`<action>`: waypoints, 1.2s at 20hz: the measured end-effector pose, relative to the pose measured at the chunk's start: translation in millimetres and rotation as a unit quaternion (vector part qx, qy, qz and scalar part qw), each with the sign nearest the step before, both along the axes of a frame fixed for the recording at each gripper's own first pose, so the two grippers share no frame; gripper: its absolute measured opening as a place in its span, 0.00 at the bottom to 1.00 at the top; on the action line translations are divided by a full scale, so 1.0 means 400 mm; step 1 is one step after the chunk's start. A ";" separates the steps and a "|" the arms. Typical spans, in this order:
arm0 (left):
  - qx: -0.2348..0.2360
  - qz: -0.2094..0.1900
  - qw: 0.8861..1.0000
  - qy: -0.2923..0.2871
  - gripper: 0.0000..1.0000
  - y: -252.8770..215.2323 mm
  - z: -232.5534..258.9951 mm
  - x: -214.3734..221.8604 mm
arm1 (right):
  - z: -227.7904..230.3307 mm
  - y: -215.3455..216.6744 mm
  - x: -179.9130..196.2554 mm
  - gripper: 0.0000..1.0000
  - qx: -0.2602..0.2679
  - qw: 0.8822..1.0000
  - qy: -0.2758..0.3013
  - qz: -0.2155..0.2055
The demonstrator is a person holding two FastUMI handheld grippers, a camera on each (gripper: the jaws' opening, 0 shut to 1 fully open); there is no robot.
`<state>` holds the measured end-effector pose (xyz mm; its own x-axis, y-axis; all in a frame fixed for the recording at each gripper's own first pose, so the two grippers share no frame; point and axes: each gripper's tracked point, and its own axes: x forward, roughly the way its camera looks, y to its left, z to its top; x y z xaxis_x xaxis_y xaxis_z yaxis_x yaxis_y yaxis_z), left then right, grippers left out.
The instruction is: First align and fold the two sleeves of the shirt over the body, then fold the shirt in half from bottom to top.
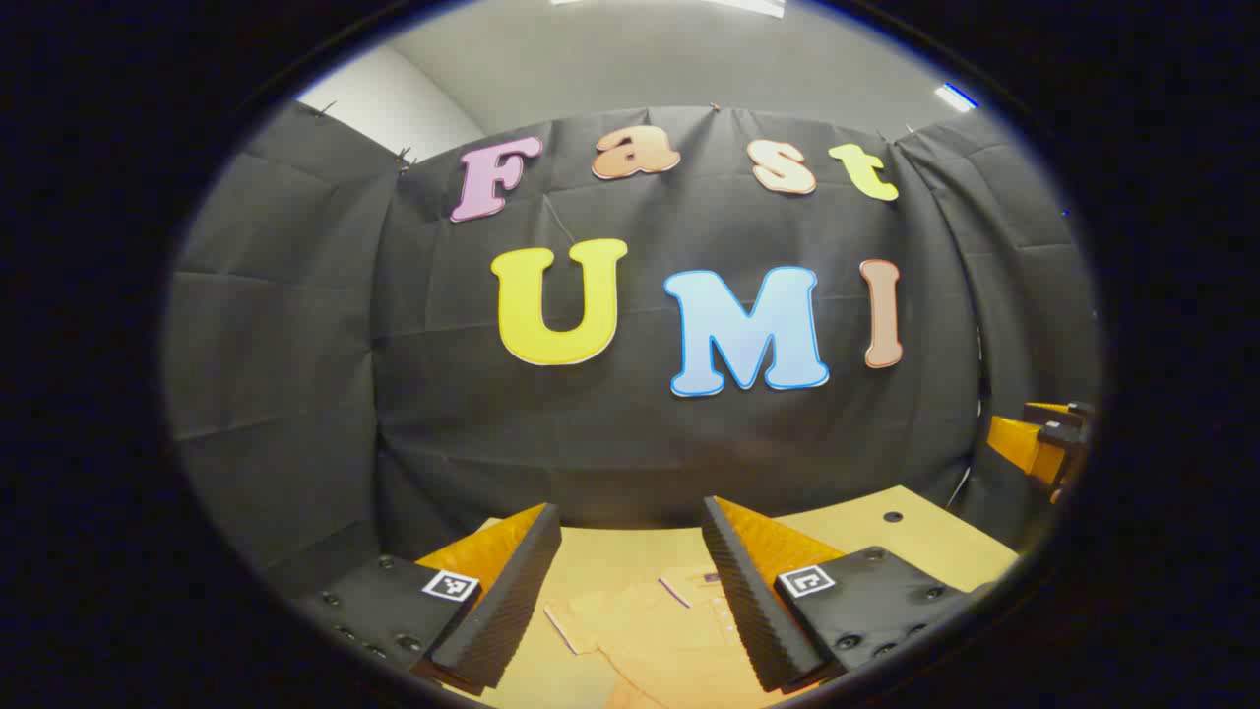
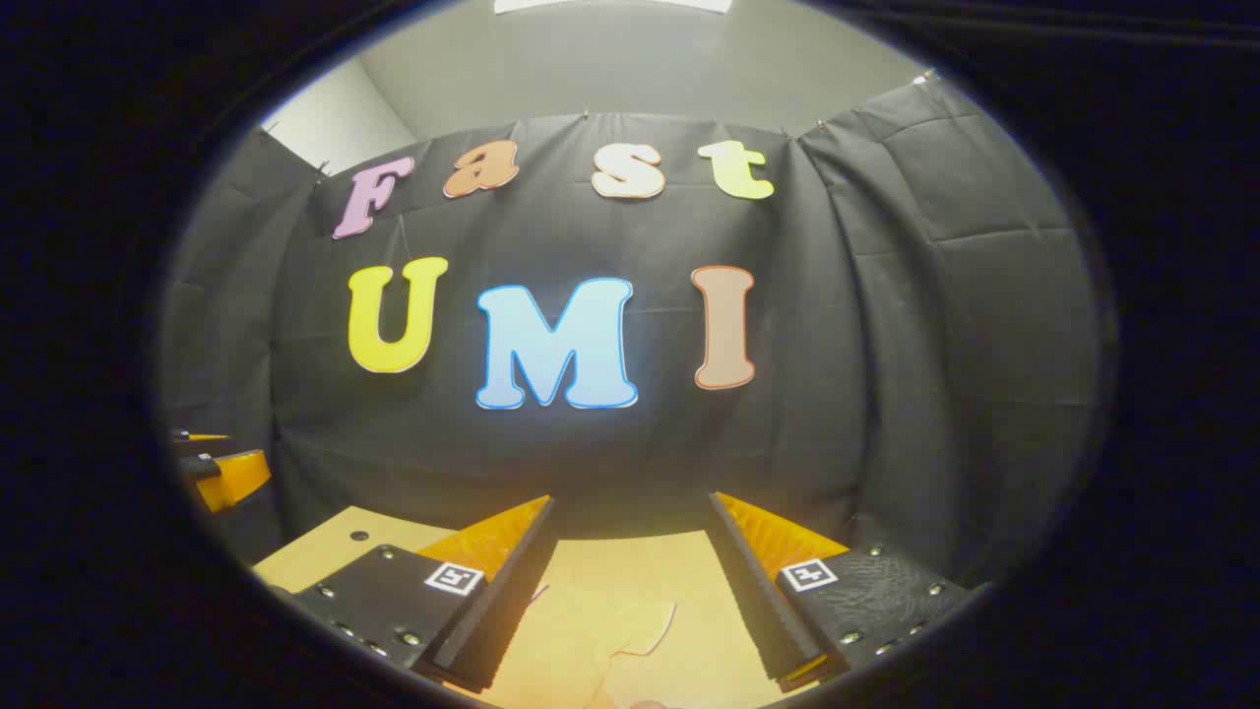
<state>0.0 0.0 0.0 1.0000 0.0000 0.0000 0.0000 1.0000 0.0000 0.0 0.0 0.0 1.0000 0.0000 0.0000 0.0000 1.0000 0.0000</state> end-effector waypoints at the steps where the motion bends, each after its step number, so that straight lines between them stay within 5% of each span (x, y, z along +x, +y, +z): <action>1: 0.000 0.001 1.000 0.000 0.94 -0.003 0.000 0.006 | -0.003 0.001 0.003 0.94 0.002 1.000 0.002 0.003; 24: 0.006 0.024 1.000 -0.007 0.94 0.055 0.003 0.037 | -0.080 0.021 0.101 0.93 0.008 0.998 0.053 0.027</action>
